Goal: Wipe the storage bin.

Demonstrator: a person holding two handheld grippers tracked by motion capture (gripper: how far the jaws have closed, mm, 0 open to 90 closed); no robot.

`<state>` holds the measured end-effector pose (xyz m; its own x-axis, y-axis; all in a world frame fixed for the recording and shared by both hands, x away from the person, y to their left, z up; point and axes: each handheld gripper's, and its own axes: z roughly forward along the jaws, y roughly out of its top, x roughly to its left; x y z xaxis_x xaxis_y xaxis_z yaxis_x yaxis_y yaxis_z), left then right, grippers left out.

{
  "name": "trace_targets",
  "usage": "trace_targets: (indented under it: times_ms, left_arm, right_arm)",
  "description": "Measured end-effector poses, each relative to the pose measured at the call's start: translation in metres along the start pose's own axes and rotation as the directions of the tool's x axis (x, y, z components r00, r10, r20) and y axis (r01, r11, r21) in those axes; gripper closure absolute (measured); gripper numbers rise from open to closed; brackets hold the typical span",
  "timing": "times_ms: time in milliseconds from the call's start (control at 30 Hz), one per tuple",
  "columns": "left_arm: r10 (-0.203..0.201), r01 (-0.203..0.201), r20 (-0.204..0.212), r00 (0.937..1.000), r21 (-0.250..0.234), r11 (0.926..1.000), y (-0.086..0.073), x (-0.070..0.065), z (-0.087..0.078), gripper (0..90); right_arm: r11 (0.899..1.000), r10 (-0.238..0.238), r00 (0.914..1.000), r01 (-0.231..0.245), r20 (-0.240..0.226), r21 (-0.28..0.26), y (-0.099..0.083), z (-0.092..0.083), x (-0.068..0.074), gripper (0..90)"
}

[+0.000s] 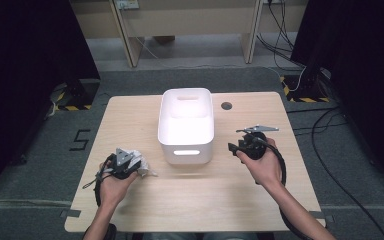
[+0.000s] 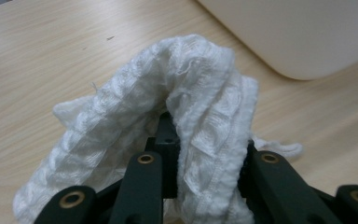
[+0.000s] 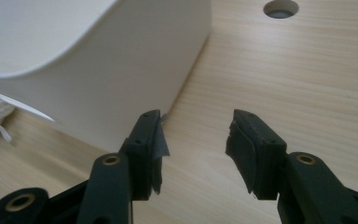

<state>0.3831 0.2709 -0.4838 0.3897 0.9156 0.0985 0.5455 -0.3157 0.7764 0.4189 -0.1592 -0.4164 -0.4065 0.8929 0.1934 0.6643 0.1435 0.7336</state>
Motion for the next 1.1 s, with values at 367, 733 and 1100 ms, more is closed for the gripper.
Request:
trace_targets:
  times_ms: [367,733,1100]
  left_arm:
    - [-0.045,0.045,-0.002,0.999,-0.007,0.999,-0.009,0.012,0.034,59.2]
    - [-0.043,0.044,0.023,0.9988,-0.011,0.999,-0.012,0.012,0.019,27.6]
    - [-0.024,0.027,0.037,0.999,-0.074,0.9969,-0.02,0.012,-0.025,23.4]
  right_arm:
    - [1.0,0.016,0.999,-0.017,0.041,0.021,-0.019,0.0,-0.014,53.2]
    - [1.0,0.013,0.999,-0.015,0.044,0.025,-0.023,-0.002,-0.015,52.6]
    - [1.0,0.015,0.9986,-0.016,0.05,0.016,-0.025,-0.008,-0.019,52.6]
